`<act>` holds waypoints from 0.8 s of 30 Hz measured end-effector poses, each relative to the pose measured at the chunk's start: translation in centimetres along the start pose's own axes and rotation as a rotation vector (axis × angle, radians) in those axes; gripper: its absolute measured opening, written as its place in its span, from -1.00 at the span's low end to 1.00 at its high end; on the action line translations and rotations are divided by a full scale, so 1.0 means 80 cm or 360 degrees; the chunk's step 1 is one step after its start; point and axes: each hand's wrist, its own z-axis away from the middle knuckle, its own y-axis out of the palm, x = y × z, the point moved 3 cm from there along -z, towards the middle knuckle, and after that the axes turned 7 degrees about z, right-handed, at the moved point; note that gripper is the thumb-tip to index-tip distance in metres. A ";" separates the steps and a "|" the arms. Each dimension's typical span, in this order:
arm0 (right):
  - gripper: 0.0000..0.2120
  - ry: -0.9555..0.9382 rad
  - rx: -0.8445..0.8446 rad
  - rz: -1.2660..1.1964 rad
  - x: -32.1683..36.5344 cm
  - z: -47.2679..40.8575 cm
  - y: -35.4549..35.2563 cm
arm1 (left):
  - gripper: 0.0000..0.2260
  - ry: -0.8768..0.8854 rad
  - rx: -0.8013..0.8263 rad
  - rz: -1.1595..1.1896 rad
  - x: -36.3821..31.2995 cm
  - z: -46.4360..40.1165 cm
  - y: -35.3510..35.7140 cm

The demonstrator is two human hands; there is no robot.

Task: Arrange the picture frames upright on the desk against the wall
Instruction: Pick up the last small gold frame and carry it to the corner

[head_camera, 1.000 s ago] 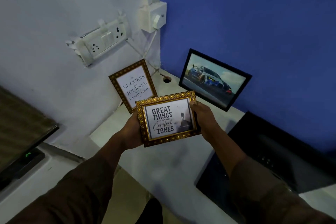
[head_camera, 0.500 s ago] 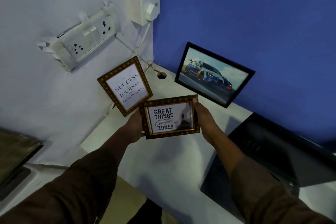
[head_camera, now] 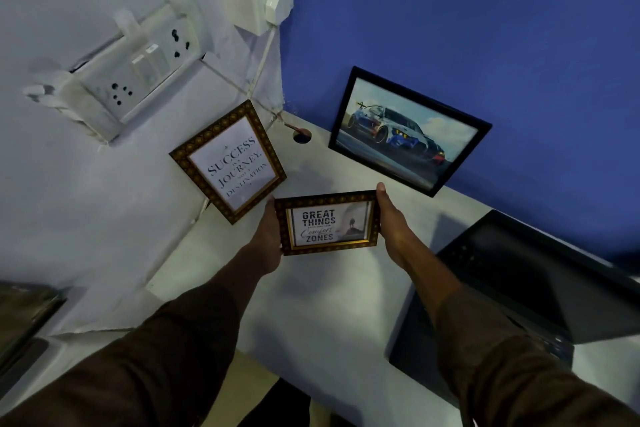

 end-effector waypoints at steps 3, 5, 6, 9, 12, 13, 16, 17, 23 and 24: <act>-0.40 -0.0016 0.0015 -0.0099 -0.004 -0.005 -0.001 | -0.35 -0.0019 0.0096 0.0013 0.006 -0.011 -0.004; -0.38 -0.0023 0.0017 -0.0165 -0.009 -0.008 -0.001 | -0.32 -0.0055 0.0119 -0.0014 0.014 -0.020 -0.009; -0.37 -0.0022 0.0009 -0.0178 -0.012 -0.010 0.000 | -0.31 -0.0074 0.0119 -0.0043 0.017 -0.021 -0.010; -0.37 -0.0013 -0.0004 -0.0168 -0.027 -0.015 0.003 | -0.34 -0.0093 0.0105 -0.0063 0.030 -0.022 -0.013; -0.39 -0.0014 -0.0023 -0.0134 -0.036 -0.016 0.003 | -0.38 -0.0087 0.0060 -0.0062 0.037 -0.022 -0.013; -0.39 -0.0012 -0.0026 -0.0138 -0.037 -0.017 0.003 | -0.38 -0.0094 0.0044 -0.0047 0.039 -0.022 -0.014; -0.41 -0.0009 -0.0022 -0.0128 -0.033 -0.017 0.004 | -0.39 -0.0103 0.0027 -0.0061 0.038 -0.020 -0.013; -0.42 -0.0022 -0.0031 -0.0121 -0.033 -0.017 0.004 | -0.39 -0.0088 0.0011 -0.0062 0.039 -0.020 -0.013; -0.57 -0.0119 -0.0128 -0.0034 -0.048 -0.009 -0.005 | -0.47 0.0014 -0.0145 -0.0015 0.045 -0.017 -0.023; -0.55 -0.0116 -0.0144 -0.0016 -0.054 -0.008 -0.010 | -0.47 0.0033 -0.0175 0.0004 0.047 -0.015 -0.027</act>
